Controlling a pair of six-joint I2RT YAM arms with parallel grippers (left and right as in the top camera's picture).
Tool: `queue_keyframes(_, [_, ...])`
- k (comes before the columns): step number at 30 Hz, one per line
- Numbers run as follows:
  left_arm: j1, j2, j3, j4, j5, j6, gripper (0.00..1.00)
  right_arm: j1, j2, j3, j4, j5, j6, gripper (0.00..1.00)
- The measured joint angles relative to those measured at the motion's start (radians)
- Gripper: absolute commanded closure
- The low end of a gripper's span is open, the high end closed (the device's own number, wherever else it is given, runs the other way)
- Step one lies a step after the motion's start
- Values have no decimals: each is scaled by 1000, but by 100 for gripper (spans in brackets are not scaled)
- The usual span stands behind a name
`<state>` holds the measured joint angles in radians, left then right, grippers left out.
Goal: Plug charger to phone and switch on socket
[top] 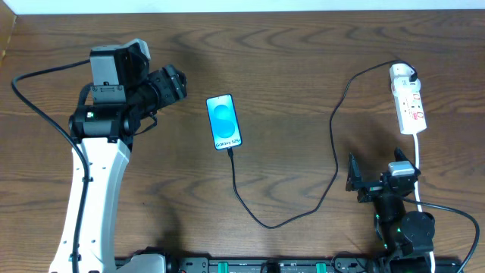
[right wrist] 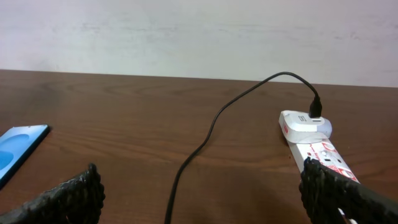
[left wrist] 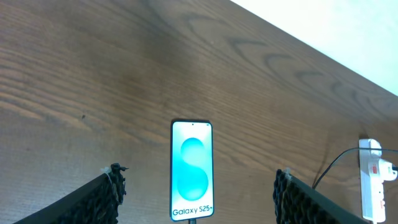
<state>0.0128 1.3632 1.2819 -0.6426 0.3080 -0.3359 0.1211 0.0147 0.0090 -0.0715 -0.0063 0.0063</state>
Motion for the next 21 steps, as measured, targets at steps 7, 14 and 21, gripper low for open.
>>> queue_keyframes(7, [0, -15, -1, -8, -35, 0, 22, 0, 0, 0, 0, 0, 0, 1])
queue_keyframes(14, [0, -176, -109, 77, -90, 63, 22, 0, 0, 0, 0, 0, 0, 1])
queue_keyframes(21, [0, -350, -350, 305, -105, 136, 22, 0, -2, 0, 0, 0, 0, 1])
